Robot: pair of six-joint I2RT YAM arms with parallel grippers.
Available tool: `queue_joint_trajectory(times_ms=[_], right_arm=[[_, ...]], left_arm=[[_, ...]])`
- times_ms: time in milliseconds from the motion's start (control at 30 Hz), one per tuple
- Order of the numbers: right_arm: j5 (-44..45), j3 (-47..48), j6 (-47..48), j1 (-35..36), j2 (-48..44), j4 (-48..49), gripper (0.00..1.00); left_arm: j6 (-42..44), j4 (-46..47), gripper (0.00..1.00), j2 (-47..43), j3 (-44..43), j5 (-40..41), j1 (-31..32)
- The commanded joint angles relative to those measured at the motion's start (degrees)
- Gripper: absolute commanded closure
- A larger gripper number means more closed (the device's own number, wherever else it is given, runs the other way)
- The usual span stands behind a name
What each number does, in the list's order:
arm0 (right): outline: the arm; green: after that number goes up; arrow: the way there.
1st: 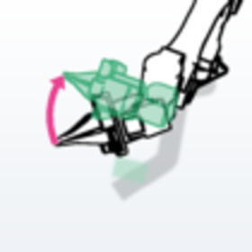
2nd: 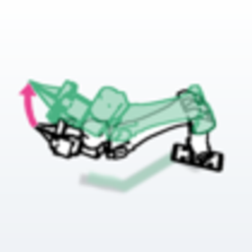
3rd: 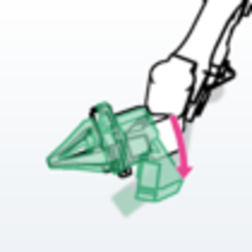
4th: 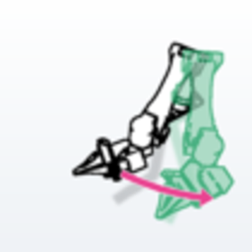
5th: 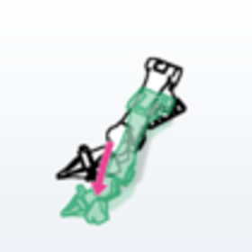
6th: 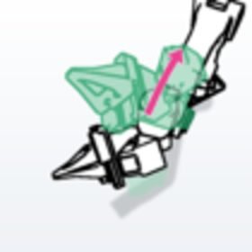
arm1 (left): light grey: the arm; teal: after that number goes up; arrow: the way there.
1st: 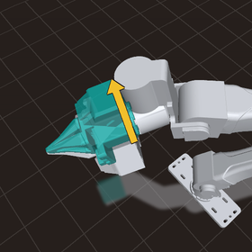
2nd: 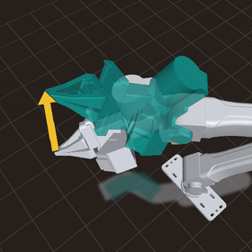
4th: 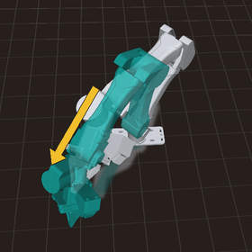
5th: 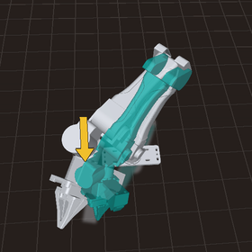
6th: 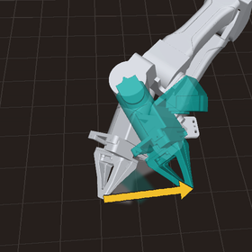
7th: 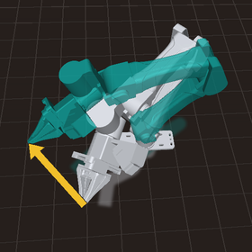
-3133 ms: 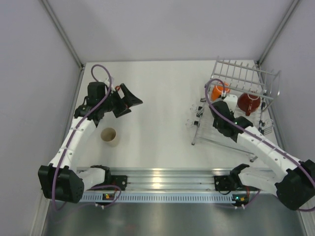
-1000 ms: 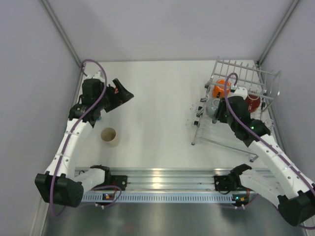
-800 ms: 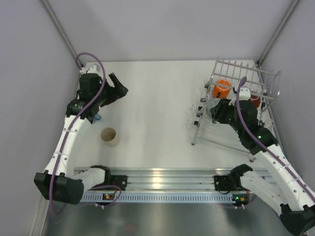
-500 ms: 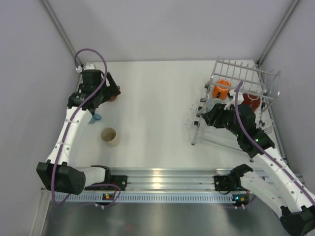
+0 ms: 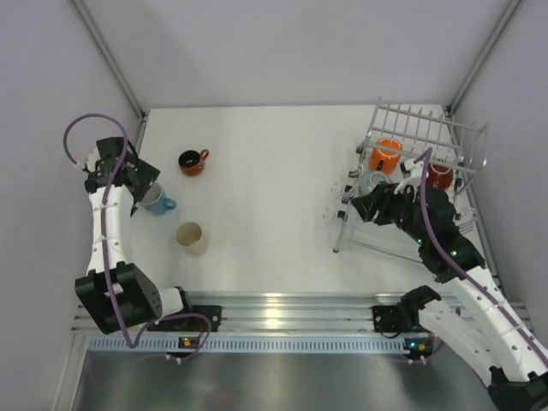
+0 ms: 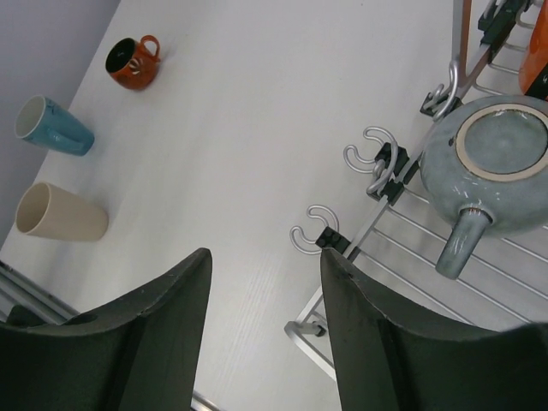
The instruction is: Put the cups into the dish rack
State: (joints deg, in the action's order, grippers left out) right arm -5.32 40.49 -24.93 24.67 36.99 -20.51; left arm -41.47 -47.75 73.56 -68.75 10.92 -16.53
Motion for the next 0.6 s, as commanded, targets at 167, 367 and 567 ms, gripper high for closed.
queue_joint_trajectory(times_ms=[167, 367, 567], right_arm=[[1.72, -0.41, 2.25, -0.76, 0.01, 3.81, 0.44], [0.93, -1.03, 2.78, -0.76, 1.24, 4.08, 0.44], [1.89, -1.12, 3.48, -0.76, 0.98, 3.82, 0.44]], left_arm=[[-14.95, -5.25, 0.02, -2.46, 2.83, 5.17, -3.59], [-17.06, -5.16, 0.08, 1.67, 4.68, 1.57, -3.85], [-18.64, -5.16, 0.26, 6.85, 5.82, 1.64, -3.86]])
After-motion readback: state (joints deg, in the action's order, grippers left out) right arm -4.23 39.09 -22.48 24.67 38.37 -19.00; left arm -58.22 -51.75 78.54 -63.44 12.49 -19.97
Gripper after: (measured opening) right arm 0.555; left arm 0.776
